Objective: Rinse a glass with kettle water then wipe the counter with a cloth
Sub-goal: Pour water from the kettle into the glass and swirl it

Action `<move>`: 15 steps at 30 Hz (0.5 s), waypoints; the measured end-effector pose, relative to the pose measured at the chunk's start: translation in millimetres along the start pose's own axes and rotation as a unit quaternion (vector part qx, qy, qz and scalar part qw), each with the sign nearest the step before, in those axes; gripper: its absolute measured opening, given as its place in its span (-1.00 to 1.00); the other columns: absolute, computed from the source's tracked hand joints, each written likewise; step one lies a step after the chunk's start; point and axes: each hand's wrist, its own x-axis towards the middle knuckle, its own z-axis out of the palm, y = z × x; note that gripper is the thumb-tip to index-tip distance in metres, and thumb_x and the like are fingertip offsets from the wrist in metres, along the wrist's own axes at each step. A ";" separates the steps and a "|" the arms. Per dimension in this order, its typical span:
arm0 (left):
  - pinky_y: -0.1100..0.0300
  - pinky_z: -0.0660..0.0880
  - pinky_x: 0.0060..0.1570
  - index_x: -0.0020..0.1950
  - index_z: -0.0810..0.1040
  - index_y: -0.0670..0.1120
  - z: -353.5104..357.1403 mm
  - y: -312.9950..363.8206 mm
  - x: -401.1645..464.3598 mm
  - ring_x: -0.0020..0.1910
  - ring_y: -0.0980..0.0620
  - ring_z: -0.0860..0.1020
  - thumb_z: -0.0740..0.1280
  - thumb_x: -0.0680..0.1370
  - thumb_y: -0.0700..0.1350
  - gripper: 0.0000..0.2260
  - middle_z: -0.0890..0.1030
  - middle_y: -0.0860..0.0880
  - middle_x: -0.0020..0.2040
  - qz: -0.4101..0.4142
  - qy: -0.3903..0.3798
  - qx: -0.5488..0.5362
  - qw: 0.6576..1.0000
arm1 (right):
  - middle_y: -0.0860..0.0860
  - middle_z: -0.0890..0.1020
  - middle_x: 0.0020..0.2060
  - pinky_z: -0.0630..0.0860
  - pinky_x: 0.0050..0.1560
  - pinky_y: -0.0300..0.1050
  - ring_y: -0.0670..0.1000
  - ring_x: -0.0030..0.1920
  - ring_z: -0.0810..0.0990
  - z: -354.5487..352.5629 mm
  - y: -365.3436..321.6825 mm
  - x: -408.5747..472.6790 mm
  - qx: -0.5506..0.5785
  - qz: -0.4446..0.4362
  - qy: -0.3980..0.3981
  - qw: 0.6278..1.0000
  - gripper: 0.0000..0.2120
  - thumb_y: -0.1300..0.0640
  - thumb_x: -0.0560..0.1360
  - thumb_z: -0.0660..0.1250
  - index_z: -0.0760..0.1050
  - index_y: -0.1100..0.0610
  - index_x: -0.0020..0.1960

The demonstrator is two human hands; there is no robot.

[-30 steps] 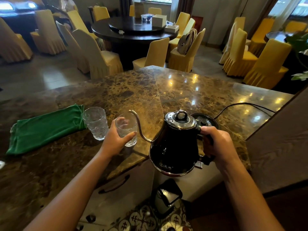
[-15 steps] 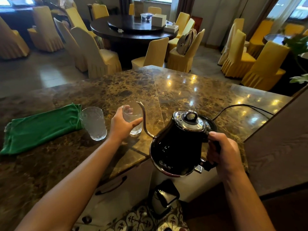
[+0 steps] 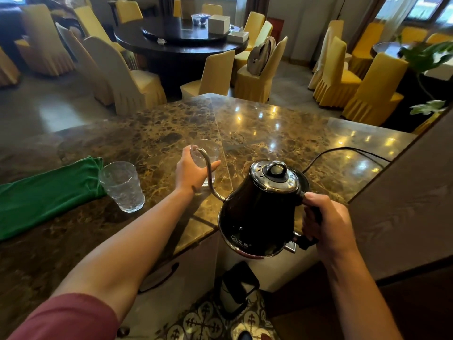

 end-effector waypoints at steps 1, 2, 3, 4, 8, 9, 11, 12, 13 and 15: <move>0.02 0.51 0.30 0.45 0.37 -0.10 1.2 -1.2 -0.4 0.32 -0.09 0.54 0.59 0.33 0.25 -0.16 0.58 -0.10 0.32 -0.002 0.003 0.001 1.000 | -0.07 0.34 -0.62 0.17 -0.54 -0.24 -0.07 -0.62 0.25 0.2 0.2 0.2 -0.003 -0.003 -0.001 1.000 -0.45 0.17 0.62 0.27 0.43 0.02 -0.56; 0.01 0.51 0.30 0.45 0.36 -0.11 2.1 -1.9 -0.6 0.33 -0.10 0.54 0.59 0.33 0.26 -0.15 0.58 -0.10 0.33 -0.003 0.005 0.002 1.000 | -0.07 0.34 -0.62 0.16 -0.53 -0.22 -0.06 -0.61 0.24 0.5 0.5 0.4 -0.007 -0.005 -0.002 1.000 -0.45 0.16 0.62 0.27 0.43 0.02 -0.55; 0.00 0.51 0.30 0.46 0.36 -0.11 3.0 -2.1 -0.6 0.33 -0.11 0.54 0.58 0.33 0.27 -0.15 0.57 -0.11 0.33 -0.004 0.007 0.002 1.000 | -0.07 0.33 -0.62 0.16 -0.51 -0.20 -0.05 -0.60 0.23 0.6 0.5 0.7 -0.011 -0.005 -0.003 1.000 -0.45 0.16 0.62 0.27 0.42 0.02 -0.55; 0.00 0.51 0.31 0.46 0.36 -0.12 3.3 -1.7 -0.6 0.34 -0.12 0.54 0.58 0.34 0.26 -0.15 0.57 -0.12 0.34 -0.005 0.008 0.002 1.000 | -0.06 0.32 -0.62 0.15 -0.50 -0.18 -0.04 -0.60 0.22 1.1 0.4 1.0 -0.014 -0.004 -0.003 1.000 -0.45 0.16 0.62 0.27 0.42 0.02 -0.56; -0.04 0.49 0.32 0.50 0.30 -0.13 4.3 -3.5 0.6 0.36 -0.15 0.52 0.54 0.36 0.31 -0.11 0.54 -0.15 0.38 -0.003 -0.002 0.026 1.000 | -0.05 0.31 -0.61 0.13 -0.46 -0.13 -0.03 -0.58 0.20 3.8 -0.7 2.1 -0.021 -0.006 -0.008 1.000 -0.46 0.16 0.62 0.27 0.43 0.03 -0.55; -0.07 0.51 0.31 0.50 0.29 -0.13 4.1 -4.1 0.2 0.35 -0.16 0.53 0.52 0.37 0.33 -0.10 0.54 -0.16 0.38 -0.003 -0.006 0.039 0.999 | -0.05 0.31 -0.61 0.13 -0.46 -0.13 -0.03 -0.58 0.20 4.4 -1.2 2.1 -0.023 -0.008 -0.010 1.000 -0.46 0.16 0.62 0.27 0.44 0.03 -0.54; -0.11 0.52 0.29 0.52 0.27 -0.13 3.9 -4.3 -0.3 0.34 -0.18 0.54 0.49 0.38 0.36 -0.09 0.53 -0.17 0.39 -0.006 -0.010 0.061 0.998 | -0.06 0.32 -0.61 0.12 -0.48 -0.13 -0.04 -0.59 0.21 6.1 -2.9 1.4 -0.029 -0.014 -0.013 0.999 -0.46 0.17 0.62 0.26 0.47 0.03 -0.55; -0.12 0.52 0.29 0.53 0.26 -0.13 3.8 -2.8 -0.8 0.35 -0.18 0.53 0.49 0.38 0.35 -0.09 0.53 -0.17 0.40 -0.008 -0.011 0.065 0.998 | -0.06 0.31 -0.62 0.12 -0.49 -0.13 -0.05 -0.59 0.21 7.3 -3.8 1.0 -0.031 -0.019 -0.015 0.999 -0.46 0.17 0.63 0.26 0.49 0.02 -0.55; -0.12 0.51 0.31 0.54 0.24 -0.12 3.7 -1.7 -1.4 0.37 -0.19 0.52 0.49 0.39 0.35 -0.08 0.51 -0.17 0.42 -0.011 -0.012 0.063 0.998 | -0.07 0.31 -0.62 0.12 -0.50 -0.13 -0.05 -0.59 0.20 8.2 -4.1 0.8 -0.032 -0.021 -0.015 0.999 -0.45 0.18 0.63 0.26 0.49 0.02 -0.55; -0.11 0.47 0.36 0.56 0.21 -0.10 2.6 -1.2 -3.3 0.43 -0.18 0.46 0.50 0.39 0.34 -0.07 0.45 -0.16 0.48 -0.015 -0.015 0.050 0.999 | -0.07 0.31 -0.62 0.12 -0.50 -0.13 -0.05 -0.59 0.20 9.5 -4.4 0.6 -0.029 -0.021 -0.014 0.999 -0.46 0.18 0.62 0.27 0.47 0.02 -0.55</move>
